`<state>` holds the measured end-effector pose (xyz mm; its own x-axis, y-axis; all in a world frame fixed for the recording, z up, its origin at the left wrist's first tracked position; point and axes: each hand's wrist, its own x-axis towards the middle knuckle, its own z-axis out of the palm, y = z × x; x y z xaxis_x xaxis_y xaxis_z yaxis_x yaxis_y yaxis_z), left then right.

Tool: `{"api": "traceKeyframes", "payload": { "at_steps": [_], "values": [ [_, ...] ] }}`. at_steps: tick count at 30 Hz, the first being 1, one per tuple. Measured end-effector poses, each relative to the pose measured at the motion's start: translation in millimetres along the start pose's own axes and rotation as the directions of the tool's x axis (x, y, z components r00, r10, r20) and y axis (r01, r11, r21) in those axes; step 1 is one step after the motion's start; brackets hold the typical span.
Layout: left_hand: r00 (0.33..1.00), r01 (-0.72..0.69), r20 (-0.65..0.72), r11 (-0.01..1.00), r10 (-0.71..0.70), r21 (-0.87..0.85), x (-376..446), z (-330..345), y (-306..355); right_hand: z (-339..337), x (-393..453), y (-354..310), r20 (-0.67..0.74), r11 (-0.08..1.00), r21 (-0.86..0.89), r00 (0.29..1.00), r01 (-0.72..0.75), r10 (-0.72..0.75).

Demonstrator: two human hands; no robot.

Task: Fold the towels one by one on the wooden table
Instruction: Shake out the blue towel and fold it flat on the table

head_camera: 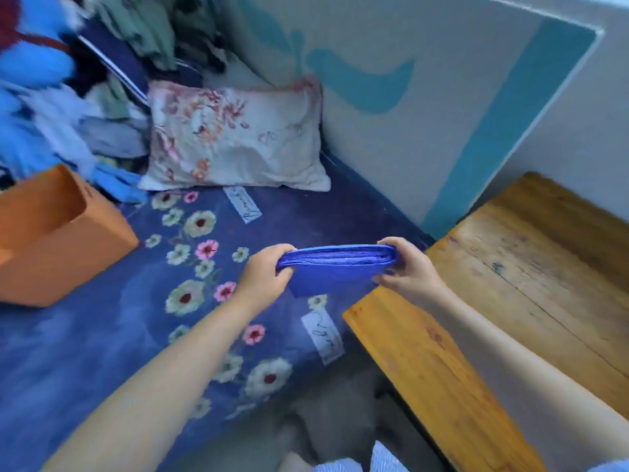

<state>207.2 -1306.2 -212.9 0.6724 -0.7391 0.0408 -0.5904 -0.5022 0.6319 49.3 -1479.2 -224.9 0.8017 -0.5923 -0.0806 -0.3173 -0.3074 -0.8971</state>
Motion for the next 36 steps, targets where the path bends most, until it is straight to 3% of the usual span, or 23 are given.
{"api": "traceKeyframes", "payload": {
  "at_steps": [3, 6, 11, 17, 21, 27, 31, 36],
  "values": [
    [0.988, 0.078, -0.132, 0.997, -0.075, 0.020, -31.3, -62.2, -29.9, 60.6, 7.6, -46.4, 0.001, 0.989, -0.081, 0.993, 0.120, -0.120],
    [0.952, 0.177, -0.269, 0.979, -0.144, 0.101, -67.4, -125.5, -71.0, 126.6, 9.0, -96.5, 0.089, 0.977, -0.094, 0.979, 0.193, -0.185],
    [0.889, 0.323, -0.399, 0.926, -0.226, 0.194, -136.8, -217.8, -147.7, 233.1, 0.2, -177.4, 0.237, 0.944, -0.066, 0.924, 0.324, -0.301],
    [0.817, 0.449, -0.465, 0.882, -0.341, 0.142, -215.1, -279.0, -225.7, 336.8, -22.8, -237.2, 0.363, 0.873, -0.030, 0.819, 0.487, -0.445],
    [0.765, 0.489, -0.523, 0.868, -0.377, 0.090, -239.1, -302.4, -263.3, 390.2, -16.7, -267.0, 0.419, 0.873, 0.026, 0.788, 0.487, -0.452],
    [0.592, 0.502, -0.597, 0.827, -0.542, -0.254, -216.9, -334.7, -310.3, 453.3, 24.7, -297.2, 0.518, 0.897, 0.079, 0.751, 0.435, -0.409],
    [0.583, 0.548, -0.514, 0.772, -0.629, -0.322, -180.8, -361.5, -349.5, 488.0, 72.9, -309.0, 0.544, 0.908, 0.125, 0.738, 0.399, -0.399],
    [0.600, 0.558, -0.503, 0.776, -0.623, -0.295, -120.6, -398.4, -400.2, 532.2, 142.7, -331.7, 0.509, 0.905, 0.176, 0.751, 0.387, -0.420]
  ]
}}
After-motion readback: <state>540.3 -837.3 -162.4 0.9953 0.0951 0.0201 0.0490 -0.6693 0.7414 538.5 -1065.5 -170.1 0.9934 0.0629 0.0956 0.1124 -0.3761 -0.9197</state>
